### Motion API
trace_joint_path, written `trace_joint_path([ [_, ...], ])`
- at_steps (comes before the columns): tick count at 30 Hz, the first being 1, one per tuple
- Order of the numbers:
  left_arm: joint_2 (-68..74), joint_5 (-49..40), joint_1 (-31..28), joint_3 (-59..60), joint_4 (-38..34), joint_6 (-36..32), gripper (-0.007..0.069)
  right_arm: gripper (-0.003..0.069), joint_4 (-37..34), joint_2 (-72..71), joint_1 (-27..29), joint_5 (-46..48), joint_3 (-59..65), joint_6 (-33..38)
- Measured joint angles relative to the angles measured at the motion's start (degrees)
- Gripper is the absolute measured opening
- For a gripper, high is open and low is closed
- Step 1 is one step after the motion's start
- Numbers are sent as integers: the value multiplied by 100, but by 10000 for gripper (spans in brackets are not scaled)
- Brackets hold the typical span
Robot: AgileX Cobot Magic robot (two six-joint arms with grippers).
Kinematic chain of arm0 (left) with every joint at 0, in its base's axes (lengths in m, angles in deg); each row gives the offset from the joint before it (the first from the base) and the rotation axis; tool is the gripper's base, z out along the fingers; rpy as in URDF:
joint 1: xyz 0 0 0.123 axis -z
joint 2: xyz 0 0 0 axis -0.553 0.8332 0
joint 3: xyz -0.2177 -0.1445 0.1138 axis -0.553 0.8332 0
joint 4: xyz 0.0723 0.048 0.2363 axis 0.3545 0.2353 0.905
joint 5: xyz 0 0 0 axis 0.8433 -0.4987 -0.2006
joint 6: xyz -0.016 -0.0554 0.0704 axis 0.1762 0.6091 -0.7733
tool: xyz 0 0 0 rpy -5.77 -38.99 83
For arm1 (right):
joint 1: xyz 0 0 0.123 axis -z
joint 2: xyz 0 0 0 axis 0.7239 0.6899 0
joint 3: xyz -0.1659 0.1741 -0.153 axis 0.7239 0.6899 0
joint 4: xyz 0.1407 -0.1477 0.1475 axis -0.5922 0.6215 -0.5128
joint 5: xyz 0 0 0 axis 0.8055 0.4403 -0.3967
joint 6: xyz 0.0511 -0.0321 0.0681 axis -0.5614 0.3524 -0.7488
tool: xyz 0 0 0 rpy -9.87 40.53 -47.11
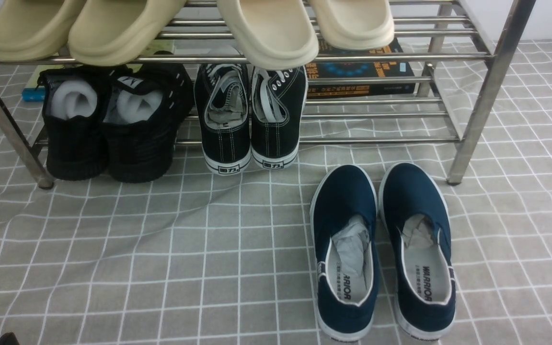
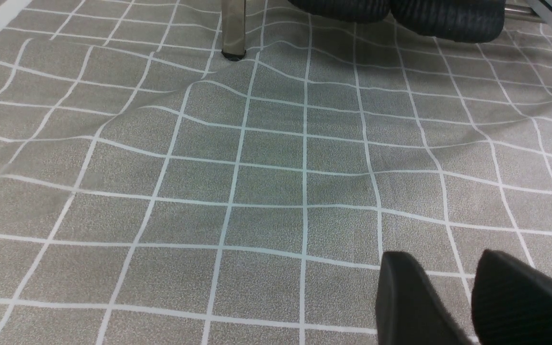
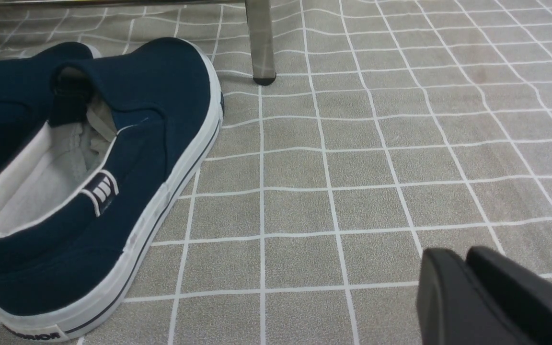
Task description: Take the shoes off the shelf with your hand from the grey coffee tablecloth.
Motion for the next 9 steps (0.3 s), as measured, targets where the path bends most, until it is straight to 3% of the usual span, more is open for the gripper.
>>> trace_joint_path([
  [9, 0, 0, 0, 0, 0, 0, 240, 88, 0, 0, 0, 0, 0, 0],
])
